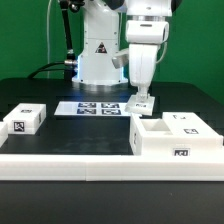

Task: Assemble cabinet

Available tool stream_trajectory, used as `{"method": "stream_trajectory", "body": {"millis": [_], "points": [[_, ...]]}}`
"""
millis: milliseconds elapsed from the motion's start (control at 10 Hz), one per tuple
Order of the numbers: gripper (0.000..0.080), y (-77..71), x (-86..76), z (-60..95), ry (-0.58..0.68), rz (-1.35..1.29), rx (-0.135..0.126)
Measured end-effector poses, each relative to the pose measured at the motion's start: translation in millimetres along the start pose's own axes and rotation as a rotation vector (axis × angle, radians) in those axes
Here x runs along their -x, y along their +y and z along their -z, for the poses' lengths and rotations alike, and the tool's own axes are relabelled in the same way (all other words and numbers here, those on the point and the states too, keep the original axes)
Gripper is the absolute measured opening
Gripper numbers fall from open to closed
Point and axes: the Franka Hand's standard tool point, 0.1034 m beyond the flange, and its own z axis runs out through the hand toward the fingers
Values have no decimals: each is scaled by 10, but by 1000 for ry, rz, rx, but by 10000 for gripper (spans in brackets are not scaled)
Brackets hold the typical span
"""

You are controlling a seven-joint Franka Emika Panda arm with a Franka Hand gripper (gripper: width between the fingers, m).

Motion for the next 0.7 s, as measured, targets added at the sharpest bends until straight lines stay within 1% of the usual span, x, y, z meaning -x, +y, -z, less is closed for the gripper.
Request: {"method": "stream_trajectory", "body": {"millis": [200, 300, 400, 700], "points": [[69, -1, -1, -6, 1, -3, -1], [69, 21, -8, -6, -1, 1, -3], [69, 81, -32, 1, 0, 4, -1], [69, 171, -64, 27, 6, 54, 11]]}}
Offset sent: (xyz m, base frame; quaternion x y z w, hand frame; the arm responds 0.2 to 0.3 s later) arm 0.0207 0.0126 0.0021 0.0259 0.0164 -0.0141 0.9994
